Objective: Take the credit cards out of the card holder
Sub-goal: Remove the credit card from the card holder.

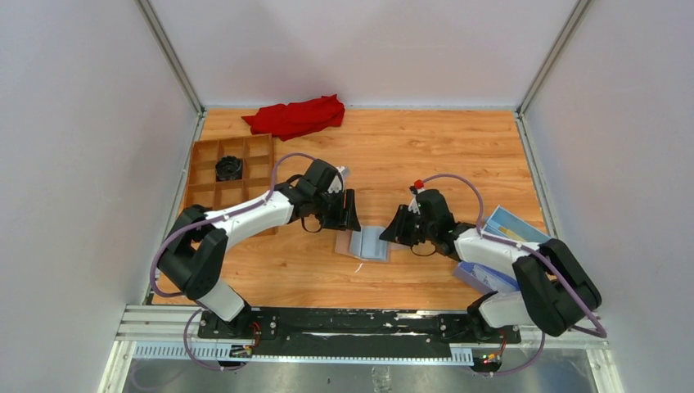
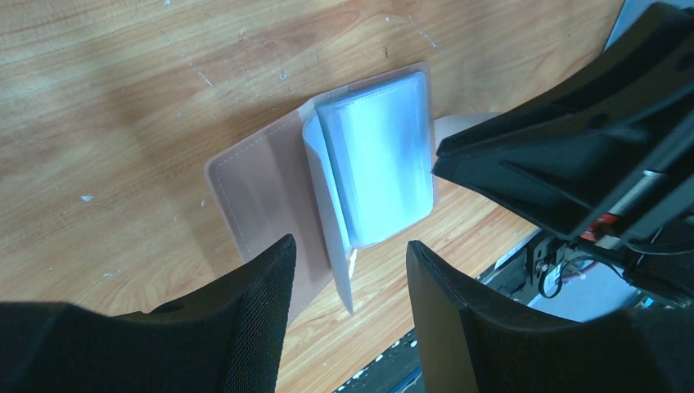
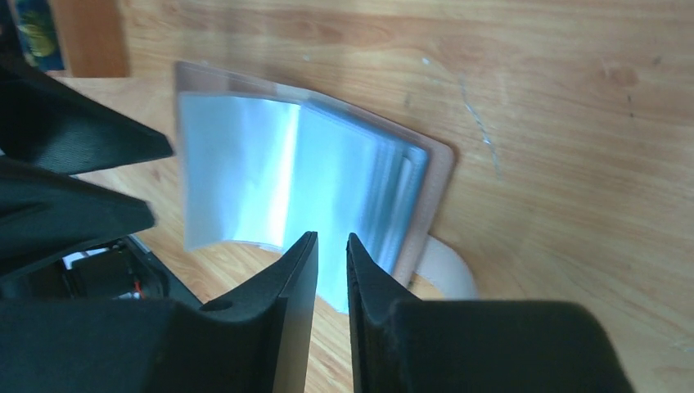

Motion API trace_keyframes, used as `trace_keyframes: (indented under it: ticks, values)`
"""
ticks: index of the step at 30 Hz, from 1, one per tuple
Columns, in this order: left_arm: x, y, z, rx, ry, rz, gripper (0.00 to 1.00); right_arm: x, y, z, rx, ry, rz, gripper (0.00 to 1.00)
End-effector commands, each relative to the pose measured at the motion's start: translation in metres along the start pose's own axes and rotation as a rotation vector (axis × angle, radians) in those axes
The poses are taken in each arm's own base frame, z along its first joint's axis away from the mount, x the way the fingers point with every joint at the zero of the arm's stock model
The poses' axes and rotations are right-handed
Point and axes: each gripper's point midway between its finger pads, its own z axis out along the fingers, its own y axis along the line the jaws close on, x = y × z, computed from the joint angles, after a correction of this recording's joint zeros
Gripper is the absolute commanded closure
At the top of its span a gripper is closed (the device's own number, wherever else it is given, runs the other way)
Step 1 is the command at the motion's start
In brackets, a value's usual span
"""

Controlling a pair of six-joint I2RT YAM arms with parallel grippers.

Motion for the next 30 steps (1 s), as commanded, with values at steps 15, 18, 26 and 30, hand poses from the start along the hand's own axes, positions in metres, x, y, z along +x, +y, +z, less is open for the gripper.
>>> trace_keyframes:
  ticks: [15,18,26,30]
  values:
    - [0.006,0.008,0.01,-0.003,0.026,-0.006,0.44,0.012,-0.004,0.011,-0.011,0.074,-0.005,0.77]
    - [0.006,0.01,0.011,-0.005,0.028,-0.009,0.44,0.008,-0.001,0.008,-0.008,0.058,-0.015,0.77]
    - [0.006,0.009,0.011,-0.003,0.027,-0.007,0.44,0.01,-0.004,0.011,0.002,0.069,-0.018,0.72]
    - [0.006,0.009,0.011,-0.002,0.029,-0.007,0.44,0.017,-0.002,0.017,-0.017,0.101,-0.009,0.73]
